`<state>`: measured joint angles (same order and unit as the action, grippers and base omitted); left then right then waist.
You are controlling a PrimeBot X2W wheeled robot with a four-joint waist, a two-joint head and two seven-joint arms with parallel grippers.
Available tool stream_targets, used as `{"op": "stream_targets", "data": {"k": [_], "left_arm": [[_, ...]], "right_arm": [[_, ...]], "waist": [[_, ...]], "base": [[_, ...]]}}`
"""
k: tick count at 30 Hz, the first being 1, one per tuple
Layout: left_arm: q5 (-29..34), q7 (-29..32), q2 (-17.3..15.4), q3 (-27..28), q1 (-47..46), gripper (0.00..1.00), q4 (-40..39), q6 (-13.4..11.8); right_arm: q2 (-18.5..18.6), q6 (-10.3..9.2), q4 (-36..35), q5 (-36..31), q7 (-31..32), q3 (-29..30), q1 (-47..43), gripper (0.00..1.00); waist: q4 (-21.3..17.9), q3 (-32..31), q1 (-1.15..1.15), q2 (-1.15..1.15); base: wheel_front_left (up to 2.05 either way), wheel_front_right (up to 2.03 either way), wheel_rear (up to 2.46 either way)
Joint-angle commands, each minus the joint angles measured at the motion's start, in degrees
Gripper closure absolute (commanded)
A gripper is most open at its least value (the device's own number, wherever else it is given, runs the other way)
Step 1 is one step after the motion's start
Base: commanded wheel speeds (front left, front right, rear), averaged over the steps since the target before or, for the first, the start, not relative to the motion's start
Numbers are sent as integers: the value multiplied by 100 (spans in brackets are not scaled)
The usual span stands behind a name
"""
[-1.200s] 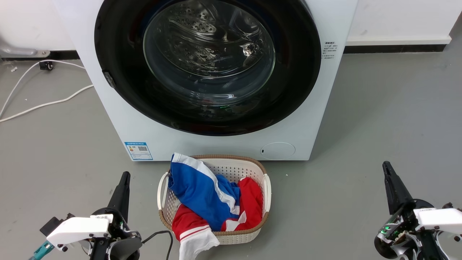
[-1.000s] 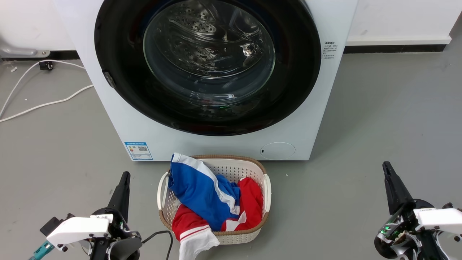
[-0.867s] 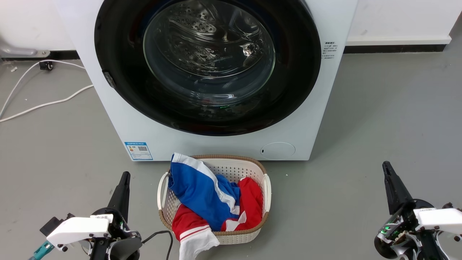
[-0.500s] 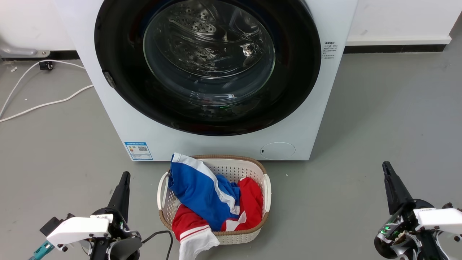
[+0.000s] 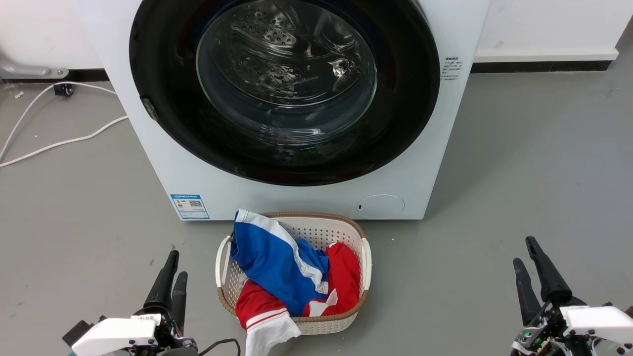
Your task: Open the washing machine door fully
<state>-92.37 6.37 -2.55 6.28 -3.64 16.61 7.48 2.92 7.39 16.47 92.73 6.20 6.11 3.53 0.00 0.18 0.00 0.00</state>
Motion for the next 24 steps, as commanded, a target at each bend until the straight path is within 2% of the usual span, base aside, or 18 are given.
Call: {"op": "stream_targets", "data": {"k": [1, 6, 11, 24], "left_arm": [[22, -65, -10, -18, -58, 0, -134, 0], [342, -212, -12, 1, -12, 0, -224, -14], [774, -350, -14, 76, -10, 0, -413, -131], [2497, -675, -19, -113, 84, 0, -1060, -591]], "right_arm": [[10, 1, -89, -42, -61, 8, 50, 0], [9, 2, -125, -267, -207, 67, -2, 0], [9, 3, -272, -791, -345, 129, -33, 0], [8, 5, -944, -2688, -667, 33, -176, 0]], "waist": [[-1, 1, 0, 0], [-2, 4, 0, 0], [-3, 12, 0, 0], [-1, 34, 0, 0]], "base": [[0, 0, 0], [0, 0, 0], [0, 0, 0], [0, 0, 0]]}}
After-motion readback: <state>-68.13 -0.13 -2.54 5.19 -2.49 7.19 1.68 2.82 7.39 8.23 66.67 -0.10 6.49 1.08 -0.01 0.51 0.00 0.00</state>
